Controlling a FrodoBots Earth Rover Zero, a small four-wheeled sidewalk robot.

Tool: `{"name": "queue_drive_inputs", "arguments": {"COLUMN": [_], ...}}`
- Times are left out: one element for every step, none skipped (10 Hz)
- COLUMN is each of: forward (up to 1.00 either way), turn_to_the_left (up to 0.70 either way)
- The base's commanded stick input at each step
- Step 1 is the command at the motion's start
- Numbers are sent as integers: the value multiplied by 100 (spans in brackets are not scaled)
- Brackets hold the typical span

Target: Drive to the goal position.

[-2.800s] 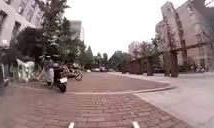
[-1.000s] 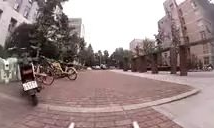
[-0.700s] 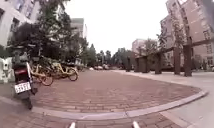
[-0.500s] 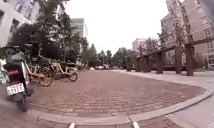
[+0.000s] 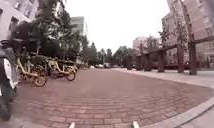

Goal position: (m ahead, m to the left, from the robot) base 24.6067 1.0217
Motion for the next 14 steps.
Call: {"name": "queue_drive_inputs", "arguments": {"forward": [70,70,70,70,70,70,70,70,70,70,70,70,70,70], "turn_to_the_left": [0,0,0,0,0,0,0,0,0,0,0,0,0,0]}}
